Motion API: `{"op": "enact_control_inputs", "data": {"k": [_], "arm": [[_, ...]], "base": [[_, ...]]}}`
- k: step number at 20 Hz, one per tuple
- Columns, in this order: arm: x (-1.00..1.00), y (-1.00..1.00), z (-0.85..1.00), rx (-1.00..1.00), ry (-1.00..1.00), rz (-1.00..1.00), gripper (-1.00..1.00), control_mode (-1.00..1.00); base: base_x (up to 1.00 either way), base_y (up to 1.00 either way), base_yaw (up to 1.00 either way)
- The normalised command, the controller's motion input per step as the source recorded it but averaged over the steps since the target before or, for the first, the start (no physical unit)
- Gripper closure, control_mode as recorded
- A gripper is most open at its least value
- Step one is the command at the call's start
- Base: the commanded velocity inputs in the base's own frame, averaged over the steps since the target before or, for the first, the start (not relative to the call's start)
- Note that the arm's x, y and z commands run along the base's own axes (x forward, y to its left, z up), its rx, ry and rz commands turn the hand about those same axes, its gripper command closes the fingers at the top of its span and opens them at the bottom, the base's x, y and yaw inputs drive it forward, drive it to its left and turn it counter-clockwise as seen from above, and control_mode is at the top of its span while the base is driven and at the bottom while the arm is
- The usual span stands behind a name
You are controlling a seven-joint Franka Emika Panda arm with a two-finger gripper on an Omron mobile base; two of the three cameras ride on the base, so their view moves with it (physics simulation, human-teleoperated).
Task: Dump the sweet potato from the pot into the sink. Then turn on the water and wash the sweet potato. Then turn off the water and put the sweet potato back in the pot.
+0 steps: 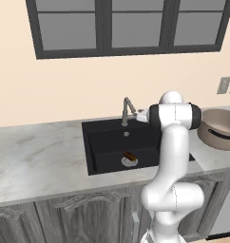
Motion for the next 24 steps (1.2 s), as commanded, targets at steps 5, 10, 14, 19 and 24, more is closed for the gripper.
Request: {"op": "enact_control_inputs", "data": {"k": [5, 10, 14, 19, 24], "arm": [[0.28, 0.00, -0.14, 0.00, 0.00, -0.05, -1.00, -1.00], [0.32, 0.00, -0.17, 0.00, 0.00, -0.05, -1.00, -1.00], [0.37, 0.00, -0.16, 0.00, 0.00, -0.05, -1.00, -1.00], [0.37, 0.00, -0.14, 0.01, 0.01, -0.05, -1.00, -1.00], [0.39, 0.00, -0.14, 0.02, 0.03, -0.05, -1.00, -1.00]], "base": [[0.00, 0.00, 0.00], [0.00, 0.00, 0.00], [0.00, 0.00, 0.00], [0.00, 0.00, 0.00], [0.00, 0.00, 0.00]]}}
